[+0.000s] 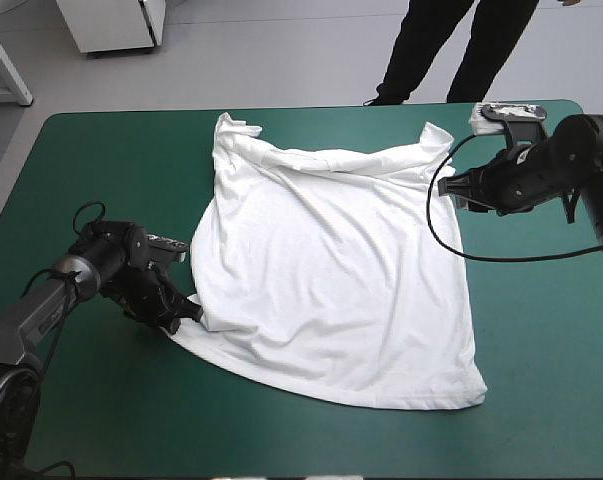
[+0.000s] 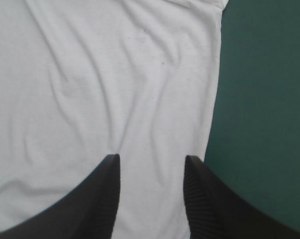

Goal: Fold the cloth

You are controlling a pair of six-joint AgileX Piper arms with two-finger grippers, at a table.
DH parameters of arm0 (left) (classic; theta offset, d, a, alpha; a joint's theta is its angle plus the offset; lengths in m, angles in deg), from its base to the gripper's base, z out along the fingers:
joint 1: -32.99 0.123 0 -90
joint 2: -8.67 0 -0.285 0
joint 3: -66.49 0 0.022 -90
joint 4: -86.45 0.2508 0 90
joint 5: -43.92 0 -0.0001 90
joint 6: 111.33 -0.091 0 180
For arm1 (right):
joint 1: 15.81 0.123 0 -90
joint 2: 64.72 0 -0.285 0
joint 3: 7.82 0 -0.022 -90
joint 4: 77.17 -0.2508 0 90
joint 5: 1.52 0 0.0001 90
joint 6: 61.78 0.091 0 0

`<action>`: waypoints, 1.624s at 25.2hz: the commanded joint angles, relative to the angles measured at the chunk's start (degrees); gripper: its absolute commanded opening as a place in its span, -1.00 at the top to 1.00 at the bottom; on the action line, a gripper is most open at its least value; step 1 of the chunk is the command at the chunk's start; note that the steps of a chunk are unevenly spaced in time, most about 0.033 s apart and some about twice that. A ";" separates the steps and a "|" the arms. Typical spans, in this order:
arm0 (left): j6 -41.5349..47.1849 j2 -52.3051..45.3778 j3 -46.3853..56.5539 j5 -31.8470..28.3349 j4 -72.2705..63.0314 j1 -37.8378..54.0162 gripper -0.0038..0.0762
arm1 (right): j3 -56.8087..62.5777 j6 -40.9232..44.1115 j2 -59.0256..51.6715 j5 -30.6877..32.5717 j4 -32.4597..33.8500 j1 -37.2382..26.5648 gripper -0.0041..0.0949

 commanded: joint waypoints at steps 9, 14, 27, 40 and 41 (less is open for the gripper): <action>-0.03 0.62 0.21 -3.60 -0.43 -0.09 0.96 | 14.60 -1.71 -13.87 0.05 -1.67 -0.29 0.13; -1.26 0.62 0.21 -3.62 -1.96 -0.09 0.96 | 26.60 -0.47 -20.29 -1.55 -1.54 2.43 0.13; -3.94 0.62 0.21 -3.62 -5.53 -0.09 0.96 | 52.59 4.29 -25.05 -11.64 1.05 6.98 0.04; -3.94 0.62 -0.18 -3.59 -5.76 -0.09 0.96 | 60.05 16.59 -19.71 -23.41 6.99 12.64 0.06; -3.94 0.62 -0.43 -3.59 -5.76 -0.09 0.96 | 60.55 16.86 -19.58 -23.84 6.72 12.64 0.08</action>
